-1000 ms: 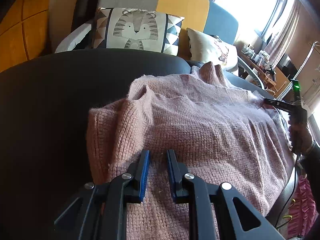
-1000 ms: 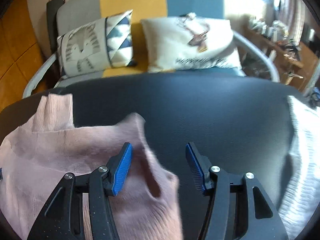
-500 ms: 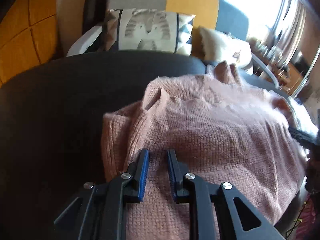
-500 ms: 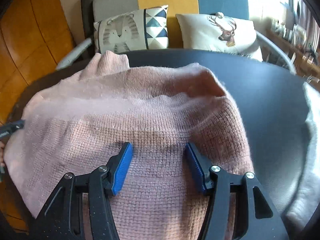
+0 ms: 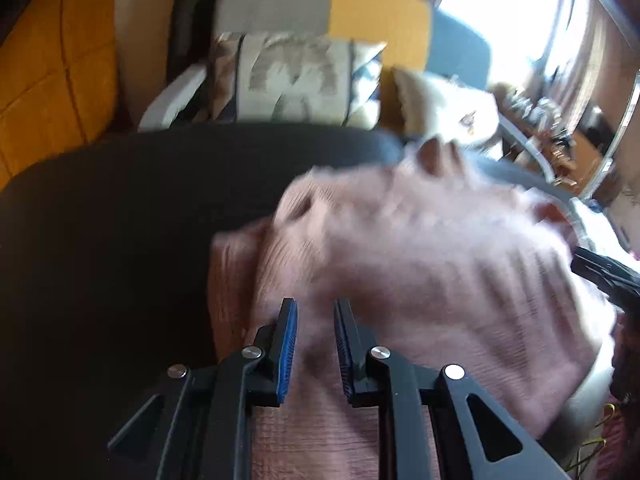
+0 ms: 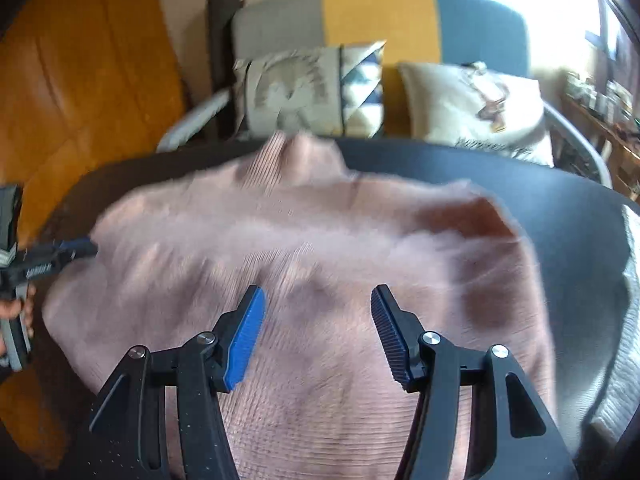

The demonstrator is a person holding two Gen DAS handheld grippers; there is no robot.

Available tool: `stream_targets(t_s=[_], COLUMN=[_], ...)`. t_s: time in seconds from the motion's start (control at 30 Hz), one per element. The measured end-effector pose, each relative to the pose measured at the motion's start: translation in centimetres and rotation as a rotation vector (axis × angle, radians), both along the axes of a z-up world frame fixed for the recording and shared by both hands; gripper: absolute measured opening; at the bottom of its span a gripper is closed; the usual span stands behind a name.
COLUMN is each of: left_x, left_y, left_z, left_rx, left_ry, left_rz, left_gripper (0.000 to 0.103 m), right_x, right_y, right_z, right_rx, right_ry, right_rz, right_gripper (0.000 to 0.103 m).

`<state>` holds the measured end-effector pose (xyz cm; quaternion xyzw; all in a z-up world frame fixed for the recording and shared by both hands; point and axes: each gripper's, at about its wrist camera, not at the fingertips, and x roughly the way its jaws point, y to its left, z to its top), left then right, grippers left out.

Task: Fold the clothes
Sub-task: 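Press and smooth the folded sweater with both open grippers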

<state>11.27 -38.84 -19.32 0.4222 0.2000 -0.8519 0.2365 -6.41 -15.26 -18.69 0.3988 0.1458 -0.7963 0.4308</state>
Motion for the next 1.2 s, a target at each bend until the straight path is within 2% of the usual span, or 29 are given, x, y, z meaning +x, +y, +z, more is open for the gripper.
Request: stream_targets(t_s=[0.03, 0.1, 0.17, 0.23, 0.3, 0.47, 0.57, 0.63, 0.7, 0.77, 0.9, 0.97, 1.1, 1.2], left_x=[0.1, 0.5, 0.5, 0.5, 0.6, -2.0, -4.0, -5.1, -5.5, -5.4, -5.1, -4.7, -5.2, -7.0], left_y=[-0.3, -0.3, -0.3, -0.1, 0.5, 1.3, -0.4, -2.2, -3.3, -3.6, -3.7, -3.8, -3.4, -3.6], left_z=[-0.9, -1.1, -0.6, 0.3, 1.6, 3.6, 2.4, 0.6, -0.8, -1.4, -1.3, -0.2, 2.2, 1.8], left_rx=[0.014, -0.010, 0.001, 0.015, 0.002, -0.033, -0.034, 0.016, 0.025, 0.018, 0.027, 0.045, 0.010, -0.012], left_ry=[0.008, 0.038, 0.026, 0.019, 0.048, 0.075, 0.032, -0.011, -0.044, -0.028, -0.011, 0.004, 0.050, 0.020], left_rz=[0.001, -0.010, -0.004, 0.013, 0.009, -0.064, -0.042, -0.005, 0.014, -0.004, -0.011, 0.024, 0.011, -0.013], left_gripper=[0.018, 0.018, 0.018, 0.018, 0.018, 0.019, 0.019, 0.019, 0.019, 0.019, 0.019, 0.019, 0.019, 0.019], right_x=[-0.1, 0.0, 0.0, -0.3, -0.3, -1.1, -1.4, -1.8, -2.4, -2.8, -3.1, -3.1, -4.0, -5.5], right_y=[-0.3, -0.3, -0.1, 0.0, 0.2, -2.8, -5.3, -7.0, -8.1, -8.4, -8.1, -7.9, -6.2, -5.5], right_z=[-0.8, -1.7, -1.5, -0.9, 0.2, 2.3, 2.5, 1.7, 0.3, -1.2, -2.0, -1.5, 0.4, 0.4], right_rx=[0.021, 0.021, 0.023, 0.017, -0.002, -0.042, -0.037, -0.009, 0.025, 0.060, 0.043, 0.044, 0.010, 0.040], right_ry=[-0.008, 0.011, 0.003, -0.019, -0.017, 0.000, 0.005, 0.006, -0.015, -0.048, -0.055, -0.051, 0.018, 0.041], right_rz=[0.003, 0.014, 0.005, -0.013, -0.027, -0.020, 0.002, 0.012, 0.019, 0.017, 0.016, 0.017, -0.027, -0.070], right_gripper=[0.059, 0.064, 0.066, 0.066, 0.066, 0.066, 0.066, 0.066, 0.066, 0.066, 0.071, 0.071, 0.071, 0.071])
